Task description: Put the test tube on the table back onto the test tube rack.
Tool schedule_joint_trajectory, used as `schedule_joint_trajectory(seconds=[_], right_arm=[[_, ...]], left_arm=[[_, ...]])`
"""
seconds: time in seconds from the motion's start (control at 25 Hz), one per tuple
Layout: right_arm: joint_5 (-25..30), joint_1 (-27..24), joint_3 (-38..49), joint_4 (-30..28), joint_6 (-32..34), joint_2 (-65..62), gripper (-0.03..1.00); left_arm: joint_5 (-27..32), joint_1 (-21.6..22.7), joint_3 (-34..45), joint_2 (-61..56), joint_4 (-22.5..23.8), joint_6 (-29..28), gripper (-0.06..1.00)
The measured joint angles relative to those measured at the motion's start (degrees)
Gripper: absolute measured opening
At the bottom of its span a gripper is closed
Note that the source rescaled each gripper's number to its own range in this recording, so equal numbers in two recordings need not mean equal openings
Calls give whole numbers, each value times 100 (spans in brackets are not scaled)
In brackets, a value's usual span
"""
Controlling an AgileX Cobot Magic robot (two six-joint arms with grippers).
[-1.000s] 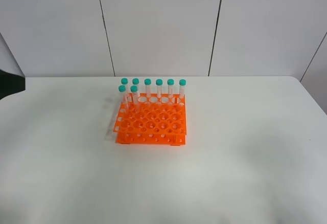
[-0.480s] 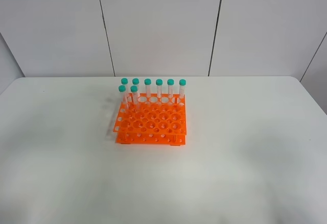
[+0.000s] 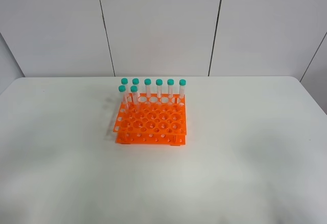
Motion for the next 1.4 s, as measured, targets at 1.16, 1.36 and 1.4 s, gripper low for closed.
schedule_joint_trajectory(seconds=[1.16,1.36,1.4], right_arm=[[0,0,0,5,0,0,100],[0,0,0,5,0,0,100],[0,0,0,5,0,0,100]], left_arm=[[12,0,46,-757,7,197,100],[12,0,46,-757,7,197,100],[12,0,46,-757,7,197,100]])
